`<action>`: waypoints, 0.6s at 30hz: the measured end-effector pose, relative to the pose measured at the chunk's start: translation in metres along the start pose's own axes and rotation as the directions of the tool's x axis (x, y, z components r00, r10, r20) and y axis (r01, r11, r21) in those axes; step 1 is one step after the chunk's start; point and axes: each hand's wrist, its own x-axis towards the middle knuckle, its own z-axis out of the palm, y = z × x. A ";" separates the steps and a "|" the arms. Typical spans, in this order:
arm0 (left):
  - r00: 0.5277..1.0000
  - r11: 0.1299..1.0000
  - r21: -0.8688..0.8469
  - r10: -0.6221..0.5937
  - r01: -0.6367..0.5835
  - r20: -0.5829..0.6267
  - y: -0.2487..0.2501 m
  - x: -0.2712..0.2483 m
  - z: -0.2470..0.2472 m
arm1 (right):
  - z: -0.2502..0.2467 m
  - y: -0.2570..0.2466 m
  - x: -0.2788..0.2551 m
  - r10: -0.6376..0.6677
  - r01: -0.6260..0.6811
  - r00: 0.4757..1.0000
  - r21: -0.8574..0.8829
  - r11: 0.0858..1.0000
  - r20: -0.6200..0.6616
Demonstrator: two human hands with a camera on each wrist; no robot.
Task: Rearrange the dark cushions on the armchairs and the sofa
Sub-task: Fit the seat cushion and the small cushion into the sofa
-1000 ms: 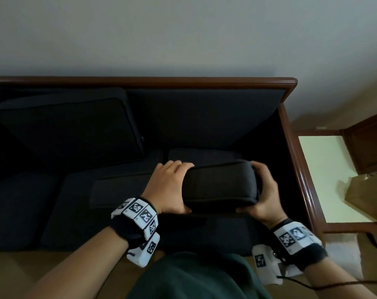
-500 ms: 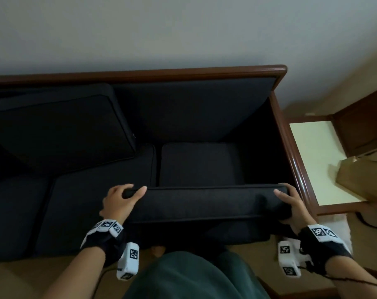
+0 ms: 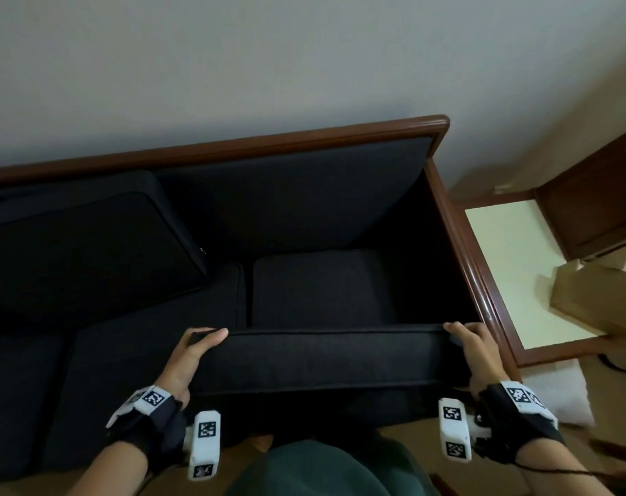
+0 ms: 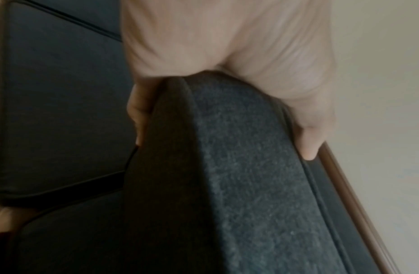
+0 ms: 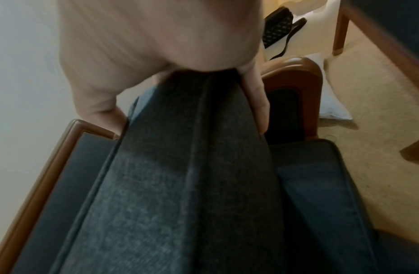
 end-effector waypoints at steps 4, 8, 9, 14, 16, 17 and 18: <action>0.999 0.995 0.094 0.035 -0.038 0.027 0.055 0.035 0.038 | -0.003 -0.031 0.023 0.027 -0.027 1.000 0.083 0.996 0.004; 0.995 0.992 0.111 0.047 -0.056 0.082 0.121 0.073 0.086 | 0.000 -0.073 0.046 0.032 -0.027 0.999 0.146 0.989 -0.031; 0.993 0.987 0.134 0.082 -0.092 0.081 0.136 0.084 0.098 | 0.001 -0.083 0.053 0.044 -0.037 0.998 0.158 0.987 -0.039; 0.962 0.937 0.235 0.271 -0.259 -0.018 0.155 0.131 0.138 | 0.021 -0.118 0.082 0.041 -0.038 0.998 0.061 0.997 -0.038; 0.943 0.909 0.262 0.331 -0.324 0.017 0.158 0.129 0.155 | 0.030 -0.128 0.095 0.009 -0.009 0.999 -0.002 1.000 -0.054; 0.938 0.902 0.263 0.343 -0.342 0.042 0.158 0.131 0.161 | 0.034 -0.134 0.099 0.002 -0.003 0.998 -0.007 1.000 -0.065; 0.933 0.891 0.280 0.355 -0.358 0.062 0.158 0.133 0.166 | 0.037 -0.142 0.102 -0.002 0.003 0.997 0.006 1.000 -0.079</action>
